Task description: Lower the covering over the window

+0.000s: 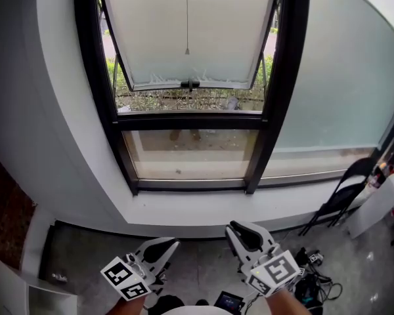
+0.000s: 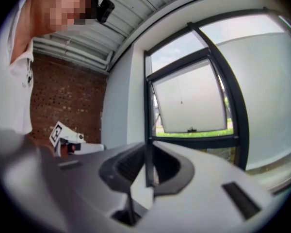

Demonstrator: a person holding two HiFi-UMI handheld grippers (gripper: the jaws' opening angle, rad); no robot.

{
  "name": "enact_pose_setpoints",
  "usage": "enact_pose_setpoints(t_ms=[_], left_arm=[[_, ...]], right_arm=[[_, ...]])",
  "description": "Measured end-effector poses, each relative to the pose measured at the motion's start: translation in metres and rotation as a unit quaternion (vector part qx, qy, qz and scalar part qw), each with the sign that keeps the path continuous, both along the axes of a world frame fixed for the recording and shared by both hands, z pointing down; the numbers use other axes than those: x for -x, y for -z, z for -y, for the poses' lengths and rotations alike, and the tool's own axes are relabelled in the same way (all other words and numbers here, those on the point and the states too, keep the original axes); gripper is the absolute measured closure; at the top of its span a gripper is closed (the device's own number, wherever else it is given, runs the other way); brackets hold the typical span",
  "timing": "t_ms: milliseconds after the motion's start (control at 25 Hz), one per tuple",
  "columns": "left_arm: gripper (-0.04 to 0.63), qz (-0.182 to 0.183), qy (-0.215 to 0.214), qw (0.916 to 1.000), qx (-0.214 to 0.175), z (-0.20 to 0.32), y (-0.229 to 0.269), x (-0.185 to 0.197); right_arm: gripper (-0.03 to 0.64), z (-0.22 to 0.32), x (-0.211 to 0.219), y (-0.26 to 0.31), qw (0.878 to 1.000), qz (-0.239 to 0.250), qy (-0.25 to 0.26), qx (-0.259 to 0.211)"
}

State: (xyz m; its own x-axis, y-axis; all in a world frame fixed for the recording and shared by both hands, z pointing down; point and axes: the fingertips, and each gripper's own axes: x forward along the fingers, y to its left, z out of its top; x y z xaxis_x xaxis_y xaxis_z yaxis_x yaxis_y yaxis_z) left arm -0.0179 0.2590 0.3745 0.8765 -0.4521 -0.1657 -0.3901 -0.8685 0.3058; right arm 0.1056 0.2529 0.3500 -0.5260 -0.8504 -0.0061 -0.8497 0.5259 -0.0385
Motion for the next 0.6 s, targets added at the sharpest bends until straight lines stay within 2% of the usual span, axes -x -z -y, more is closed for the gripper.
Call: enact_pose_setpoints(t_ms=[280,600], left_arm=[[0.577,0.001,-0.002,1.0,-0.006,0.053,0.003,-0.005],[0.577,0.002,-0.035,0.9993,-0.015,0.161,0.001,0.003]], right_arm=[[0.574,0.055,0.003,0.004,1.0,-0.007,0.006,-0.007],[0.574,0.155,0.018,0.007,0.999,-0.021,-0.026,-0.021]])
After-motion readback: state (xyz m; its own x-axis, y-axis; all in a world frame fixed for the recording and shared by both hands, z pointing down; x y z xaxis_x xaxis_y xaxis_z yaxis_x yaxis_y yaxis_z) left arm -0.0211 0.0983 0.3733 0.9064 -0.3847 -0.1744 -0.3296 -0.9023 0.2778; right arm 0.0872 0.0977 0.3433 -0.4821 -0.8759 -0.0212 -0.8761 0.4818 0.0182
